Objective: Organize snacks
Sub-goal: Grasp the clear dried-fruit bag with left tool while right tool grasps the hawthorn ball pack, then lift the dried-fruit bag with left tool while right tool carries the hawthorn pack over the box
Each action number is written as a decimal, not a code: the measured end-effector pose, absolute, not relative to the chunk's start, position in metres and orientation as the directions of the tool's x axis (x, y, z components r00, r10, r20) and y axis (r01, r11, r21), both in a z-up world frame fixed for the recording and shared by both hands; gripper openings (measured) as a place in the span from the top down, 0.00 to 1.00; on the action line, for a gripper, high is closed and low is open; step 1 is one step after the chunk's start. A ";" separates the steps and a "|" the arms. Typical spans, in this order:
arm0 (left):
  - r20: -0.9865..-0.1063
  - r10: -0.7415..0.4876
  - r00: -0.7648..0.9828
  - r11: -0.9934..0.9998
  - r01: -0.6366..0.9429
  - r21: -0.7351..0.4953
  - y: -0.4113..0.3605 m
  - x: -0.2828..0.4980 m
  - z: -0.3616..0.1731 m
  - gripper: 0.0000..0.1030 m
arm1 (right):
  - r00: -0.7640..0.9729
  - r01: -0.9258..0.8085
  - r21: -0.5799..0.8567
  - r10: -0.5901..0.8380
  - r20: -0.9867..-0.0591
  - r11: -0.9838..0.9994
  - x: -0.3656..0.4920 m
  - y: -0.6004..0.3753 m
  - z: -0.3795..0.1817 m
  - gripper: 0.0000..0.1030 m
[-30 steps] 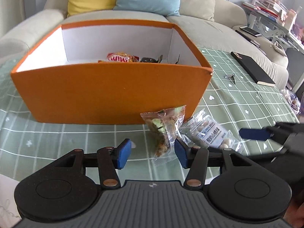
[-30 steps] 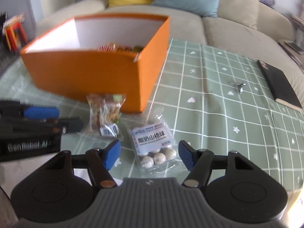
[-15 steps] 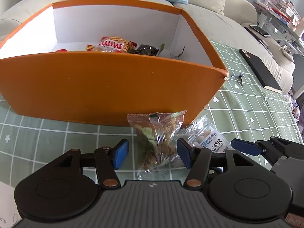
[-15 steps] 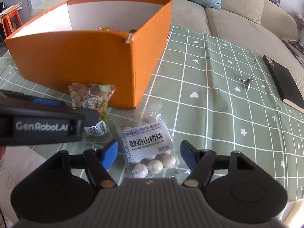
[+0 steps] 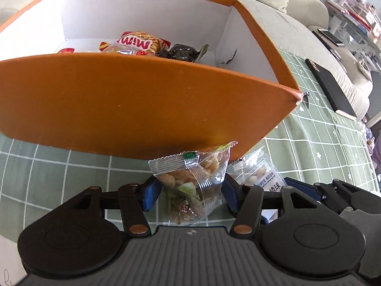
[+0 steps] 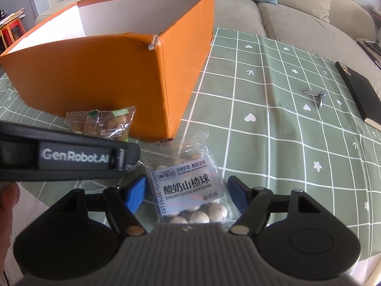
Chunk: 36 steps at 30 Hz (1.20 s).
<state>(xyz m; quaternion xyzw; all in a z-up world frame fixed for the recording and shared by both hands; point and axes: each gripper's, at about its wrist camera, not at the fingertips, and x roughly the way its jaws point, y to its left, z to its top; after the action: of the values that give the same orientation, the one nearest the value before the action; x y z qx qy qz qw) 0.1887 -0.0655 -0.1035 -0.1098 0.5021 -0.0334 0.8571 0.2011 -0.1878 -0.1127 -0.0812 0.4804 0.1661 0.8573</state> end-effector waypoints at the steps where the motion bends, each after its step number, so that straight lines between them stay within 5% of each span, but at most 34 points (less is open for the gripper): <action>1: -0.852 -0.170 0.494 0.974 -0.046 -0.221 -0.066 0.188 -0.104 0.42 | 0.484 -0.364 0.021 0.208 -0.850 0.931 0.201 -0.188 -0.113 0.30; 36: -0.899 -0.025 0.437 0.998 -0.047 -0.051 0.009 0.109 -0.081 0.50 | 0.470 -0.444 0.114 0.340 -0.815 0.889 0.151 -0.168 -0.084 0.49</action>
<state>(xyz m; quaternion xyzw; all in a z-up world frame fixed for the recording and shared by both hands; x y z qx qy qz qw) 0.1092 0.0091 -0.0814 -0.0340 0.5304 0.0065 0.8470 0.1510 -0.1678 -0.0839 -0.0568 0.4611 0.2291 0.8554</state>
